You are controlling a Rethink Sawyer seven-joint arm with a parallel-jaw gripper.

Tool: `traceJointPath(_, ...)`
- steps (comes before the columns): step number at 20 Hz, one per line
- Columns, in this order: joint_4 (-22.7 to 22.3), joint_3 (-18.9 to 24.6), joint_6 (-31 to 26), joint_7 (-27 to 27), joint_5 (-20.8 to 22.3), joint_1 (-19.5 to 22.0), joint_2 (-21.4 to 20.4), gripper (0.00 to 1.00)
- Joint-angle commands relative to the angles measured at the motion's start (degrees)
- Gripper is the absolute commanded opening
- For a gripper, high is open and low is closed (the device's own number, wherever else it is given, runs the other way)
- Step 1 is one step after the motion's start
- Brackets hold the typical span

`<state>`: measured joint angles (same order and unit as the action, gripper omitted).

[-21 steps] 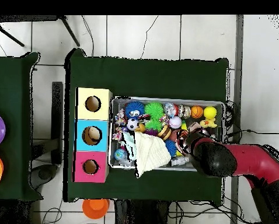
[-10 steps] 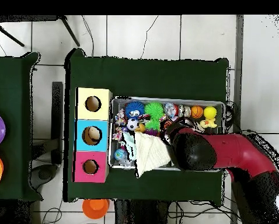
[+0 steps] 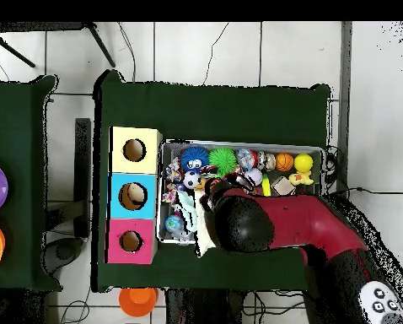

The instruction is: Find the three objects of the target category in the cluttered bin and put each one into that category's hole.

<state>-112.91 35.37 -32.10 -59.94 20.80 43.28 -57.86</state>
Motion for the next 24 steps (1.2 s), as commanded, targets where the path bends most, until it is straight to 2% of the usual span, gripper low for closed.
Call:
traceJointPath(1,-5.01,-6.39,-6.97,-16.55,-4.65,-5.03,-2.81,0.0)
traceJointPath(12,-5.86,-12.39,-4.48,-19.27,-10.91,-13.94,-3.09,0.0)
traceJointPath(24,-7.63,-19.92,-1.45,-22.98,-13.05,-24.32,-1.03,0.0)
